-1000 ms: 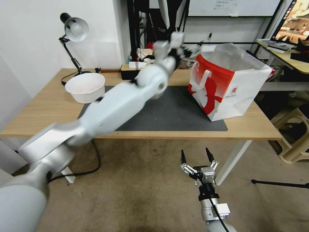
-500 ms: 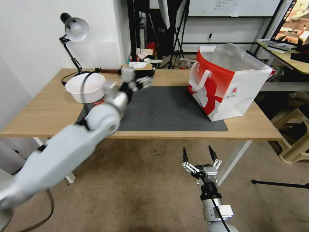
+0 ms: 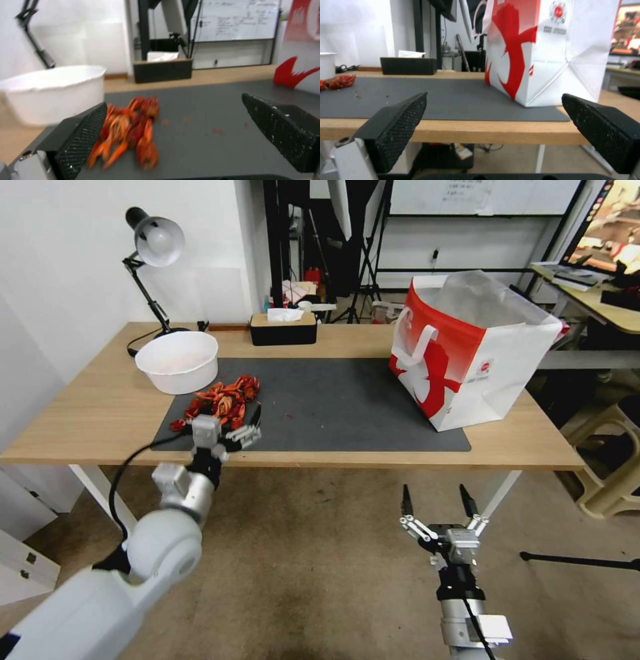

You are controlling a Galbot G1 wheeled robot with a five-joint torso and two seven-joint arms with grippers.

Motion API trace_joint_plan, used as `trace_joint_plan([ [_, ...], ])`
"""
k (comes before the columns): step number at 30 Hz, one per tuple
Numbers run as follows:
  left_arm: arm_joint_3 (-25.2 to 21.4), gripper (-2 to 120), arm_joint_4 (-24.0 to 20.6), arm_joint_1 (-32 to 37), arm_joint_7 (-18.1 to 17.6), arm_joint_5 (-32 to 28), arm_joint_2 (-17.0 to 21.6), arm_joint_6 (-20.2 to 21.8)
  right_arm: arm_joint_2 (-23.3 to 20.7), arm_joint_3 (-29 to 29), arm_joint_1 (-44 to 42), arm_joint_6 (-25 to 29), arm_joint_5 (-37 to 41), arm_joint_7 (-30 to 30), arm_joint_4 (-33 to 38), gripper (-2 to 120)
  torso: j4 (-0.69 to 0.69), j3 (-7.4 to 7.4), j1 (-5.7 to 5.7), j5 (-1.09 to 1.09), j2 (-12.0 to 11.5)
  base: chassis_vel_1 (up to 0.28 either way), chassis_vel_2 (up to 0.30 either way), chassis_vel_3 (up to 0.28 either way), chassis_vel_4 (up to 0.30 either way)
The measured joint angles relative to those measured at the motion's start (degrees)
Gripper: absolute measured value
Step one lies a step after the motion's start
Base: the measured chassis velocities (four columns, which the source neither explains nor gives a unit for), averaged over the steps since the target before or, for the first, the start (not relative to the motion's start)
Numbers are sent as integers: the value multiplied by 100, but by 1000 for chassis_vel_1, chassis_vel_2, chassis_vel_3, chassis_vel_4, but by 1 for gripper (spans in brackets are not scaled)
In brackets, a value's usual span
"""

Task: Close the takeout container lid, then place the container into the takeout bag.

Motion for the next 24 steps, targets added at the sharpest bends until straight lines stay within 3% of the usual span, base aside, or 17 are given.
trace_joint_plan([
  [5, -404, 100, -18, 731, -126, 501, -278, -248, -112, 57, 105, -74, 443, -281, -5, 100, -2, 0, 1, -1, 0, 0, 0, 0, 0],
  [13, -567, 100, 102, 1558, -222, 1178, -772, -638, -188, 80, 254, -41, 850, -618, -105, 100, -1, 0, 1, -1, 0, 0, 0, 0, 0],
  [24, -564, 100, 197, 1898, -214, 1495, -1165, -918, -335, 125, 417, -118, 1268, -880, -214, 100, -1, 0, 1, 0, 0, 0, 0, 0, 0],
])
